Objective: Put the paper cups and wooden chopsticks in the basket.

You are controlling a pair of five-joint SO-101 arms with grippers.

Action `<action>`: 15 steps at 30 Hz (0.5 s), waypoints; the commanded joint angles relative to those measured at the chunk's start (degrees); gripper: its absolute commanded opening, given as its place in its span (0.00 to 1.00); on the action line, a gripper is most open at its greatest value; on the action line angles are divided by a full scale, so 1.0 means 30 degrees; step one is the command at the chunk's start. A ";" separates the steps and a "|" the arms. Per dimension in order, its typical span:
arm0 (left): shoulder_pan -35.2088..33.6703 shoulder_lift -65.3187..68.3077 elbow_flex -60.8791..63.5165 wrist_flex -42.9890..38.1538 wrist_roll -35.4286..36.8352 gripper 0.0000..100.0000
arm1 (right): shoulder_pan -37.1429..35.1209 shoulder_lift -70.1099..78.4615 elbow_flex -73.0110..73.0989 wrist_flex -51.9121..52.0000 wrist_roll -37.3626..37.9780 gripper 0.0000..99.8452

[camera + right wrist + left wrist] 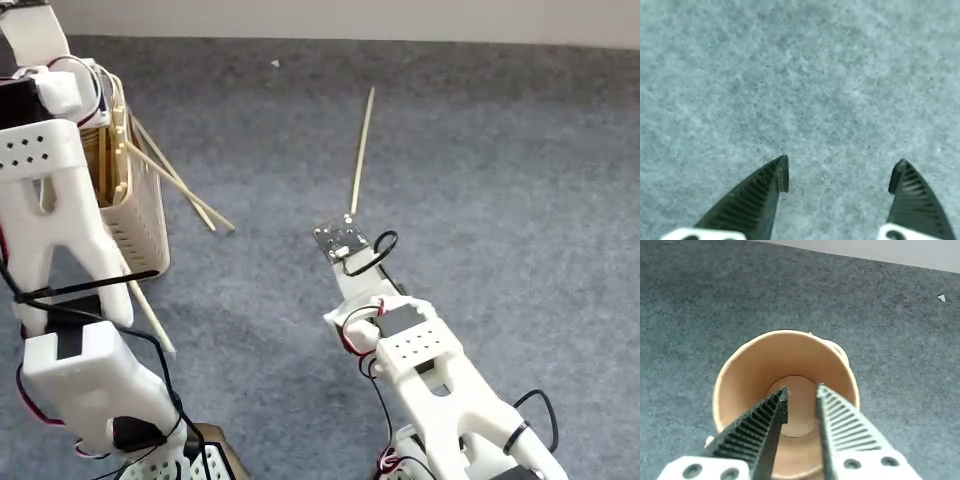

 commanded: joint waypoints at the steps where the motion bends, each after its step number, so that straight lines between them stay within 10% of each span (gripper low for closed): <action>1: -0.0190 -0.0132 -0.1187 0.0029 -0.0967 0.00 | -0.0132 -0.0454 -0.0103 -0.0278 0.0205 0.31; 8: -0.0806 -0.0161 -0.6491 0.0850 -0.0996 0.01 | -0.0132 -0.0454 -0.0103 -0.0278 0.0205 0.31; 15: -0.2857 -0.0249 -1.5634 0.7355 -0.1084 0.01 | -0.0132 -0.0454 -0.0103 -0.0278 0.0205 0.31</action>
